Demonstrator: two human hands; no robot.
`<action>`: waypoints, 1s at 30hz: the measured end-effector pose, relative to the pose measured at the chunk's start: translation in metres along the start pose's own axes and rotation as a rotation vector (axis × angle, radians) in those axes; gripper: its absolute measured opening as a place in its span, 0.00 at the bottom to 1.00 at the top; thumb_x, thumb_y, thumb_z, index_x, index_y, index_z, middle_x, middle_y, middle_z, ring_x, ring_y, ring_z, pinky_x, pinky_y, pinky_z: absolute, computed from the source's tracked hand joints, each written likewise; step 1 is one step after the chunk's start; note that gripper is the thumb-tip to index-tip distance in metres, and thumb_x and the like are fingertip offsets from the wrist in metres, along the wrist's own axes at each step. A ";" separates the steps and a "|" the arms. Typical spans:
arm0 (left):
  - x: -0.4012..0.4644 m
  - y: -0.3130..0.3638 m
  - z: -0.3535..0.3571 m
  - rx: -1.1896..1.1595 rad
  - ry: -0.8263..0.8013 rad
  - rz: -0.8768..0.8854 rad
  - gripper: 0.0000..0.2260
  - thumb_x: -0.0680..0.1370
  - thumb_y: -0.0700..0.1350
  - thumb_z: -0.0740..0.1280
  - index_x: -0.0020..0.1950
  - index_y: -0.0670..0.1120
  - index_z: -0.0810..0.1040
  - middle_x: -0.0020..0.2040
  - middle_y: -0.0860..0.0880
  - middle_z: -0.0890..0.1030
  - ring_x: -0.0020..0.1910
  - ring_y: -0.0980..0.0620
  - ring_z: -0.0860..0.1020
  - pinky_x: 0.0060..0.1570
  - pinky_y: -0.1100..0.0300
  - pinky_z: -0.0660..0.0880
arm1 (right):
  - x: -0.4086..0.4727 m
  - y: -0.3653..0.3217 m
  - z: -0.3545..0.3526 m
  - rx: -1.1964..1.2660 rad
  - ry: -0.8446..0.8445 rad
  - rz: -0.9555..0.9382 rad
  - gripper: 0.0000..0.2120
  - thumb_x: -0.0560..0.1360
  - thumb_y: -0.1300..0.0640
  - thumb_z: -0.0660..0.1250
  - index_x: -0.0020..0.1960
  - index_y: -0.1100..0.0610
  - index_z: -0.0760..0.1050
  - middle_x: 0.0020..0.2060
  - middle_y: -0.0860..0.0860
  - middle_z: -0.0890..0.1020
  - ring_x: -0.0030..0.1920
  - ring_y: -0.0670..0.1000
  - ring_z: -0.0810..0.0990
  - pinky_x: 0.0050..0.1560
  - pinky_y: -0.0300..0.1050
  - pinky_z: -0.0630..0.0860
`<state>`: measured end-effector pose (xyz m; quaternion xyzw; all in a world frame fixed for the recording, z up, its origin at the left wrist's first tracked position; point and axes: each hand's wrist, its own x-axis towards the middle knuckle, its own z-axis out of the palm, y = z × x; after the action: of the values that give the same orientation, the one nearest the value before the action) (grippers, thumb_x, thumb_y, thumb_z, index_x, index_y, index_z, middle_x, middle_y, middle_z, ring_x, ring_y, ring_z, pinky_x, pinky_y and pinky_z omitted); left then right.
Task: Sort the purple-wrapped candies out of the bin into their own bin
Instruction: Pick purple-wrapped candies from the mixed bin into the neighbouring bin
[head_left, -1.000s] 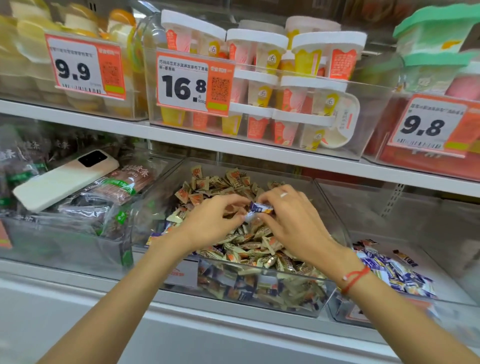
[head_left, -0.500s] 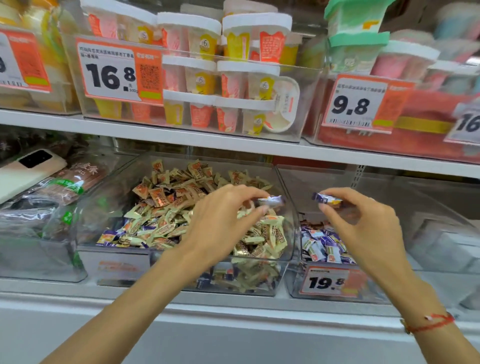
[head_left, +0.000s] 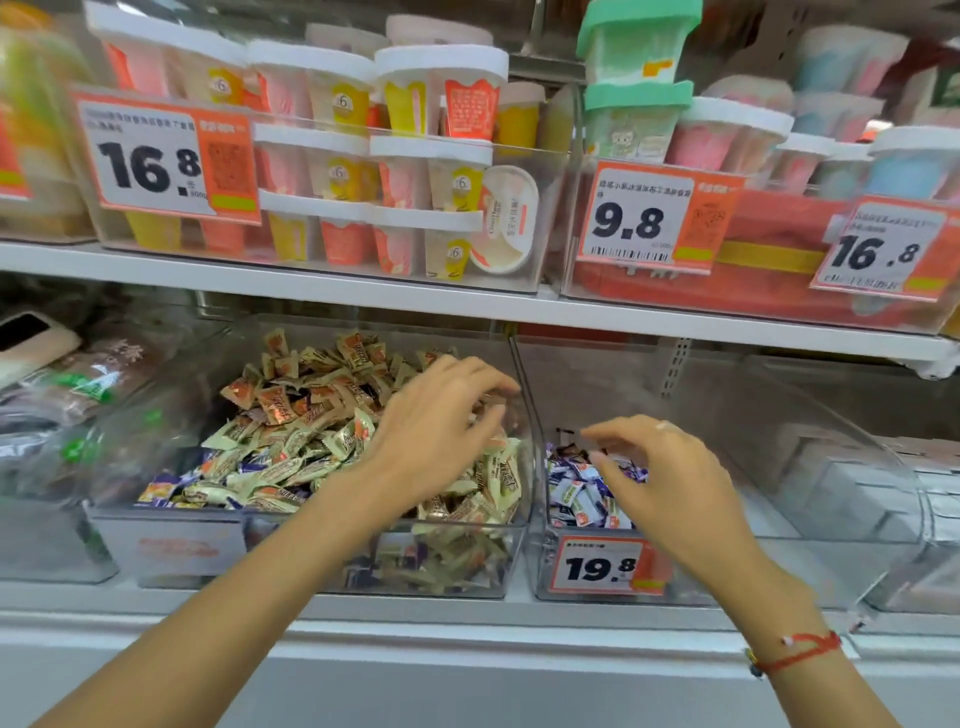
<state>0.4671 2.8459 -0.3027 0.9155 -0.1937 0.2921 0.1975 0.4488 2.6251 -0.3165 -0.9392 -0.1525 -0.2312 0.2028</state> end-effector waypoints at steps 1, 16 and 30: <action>-0.009 -0.011 -0.007 -0.042 -0.054 -0.027 0.11 0.79 0.50 0.63 0.61 0.57 0.76 0.59 0.60 0.77 0.59 0.61 0.70 0.57 0.60 0.70 | -0.003 -0.007 0.000 0.045 0.033 -0.048 0.09 0.76 0.52 0.67 0.55 0.44 0.79 0.48 0.38 0.81 0.50 0.42 0.78 0.49 0.42 0.76; -0.030 -0.131 -0.031 0.158 -0.439 -0.305 0.09 0.77 0.57 0.65 0.57 0.62 0.74 0.61 0.54 0.76 0.56 0.53 0.75 0.49 0.56 0.73 | 0.013 -0.038 0.057 -0.164 -0.119 -0.306 0.18 0.77 0.48 0.66 0.66 0.45 0.73 0.63 0.44 0.75 0.71 0.54 0.61 0.60 0.55 0.72; -0.093 -0.133 -0.070 0.409 0.133 -0.206 0.09 0.77 0.46 0.66 0.56 0.51 0.81 0.59 0.52 0.79 0.58 0.49 0.75 0.51 0.50 0.75 | 0.040 -0.090 0.069 -0.177 -0.040 -0.430 0.09 0.77 0.51 0.66 0.55 0.48 0.81 0.54 0.46 0.80 0.61 0.53 0.72 0.62 0.49 0.65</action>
<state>0.4269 3.0139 -0.3401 0.9301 -0.0227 0.3633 0.0491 0.4738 2.7419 -0.3248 -0.9037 -0.3323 -0.2627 0.0628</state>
